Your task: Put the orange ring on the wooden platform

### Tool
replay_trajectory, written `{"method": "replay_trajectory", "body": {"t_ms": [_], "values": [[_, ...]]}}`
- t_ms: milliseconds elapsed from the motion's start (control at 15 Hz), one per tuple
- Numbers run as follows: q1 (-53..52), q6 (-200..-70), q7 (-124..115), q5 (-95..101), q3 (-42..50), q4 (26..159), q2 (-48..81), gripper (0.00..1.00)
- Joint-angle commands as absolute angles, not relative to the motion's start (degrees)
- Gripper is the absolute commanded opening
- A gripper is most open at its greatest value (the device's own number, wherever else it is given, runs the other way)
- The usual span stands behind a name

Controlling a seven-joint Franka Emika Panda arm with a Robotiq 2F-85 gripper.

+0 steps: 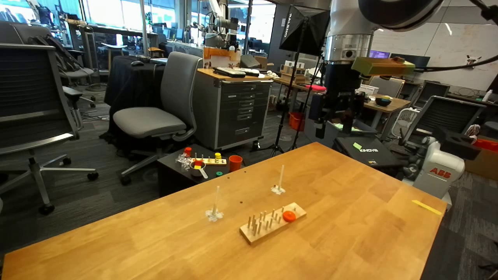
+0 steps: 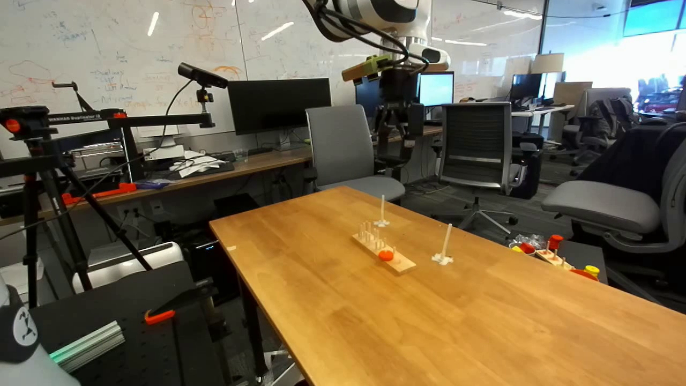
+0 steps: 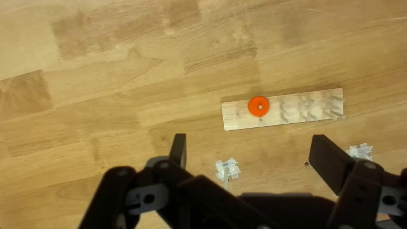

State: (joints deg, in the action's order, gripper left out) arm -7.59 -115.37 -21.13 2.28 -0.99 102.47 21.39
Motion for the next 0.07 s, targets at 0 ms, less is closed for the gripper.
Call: {"method": "replay_trajectory", "body": {"t_ms": [0], "values": [[-7.63, -115.12, -21.11, 2.25, -0.95, 102.35, 21.38, 1.00]]}}
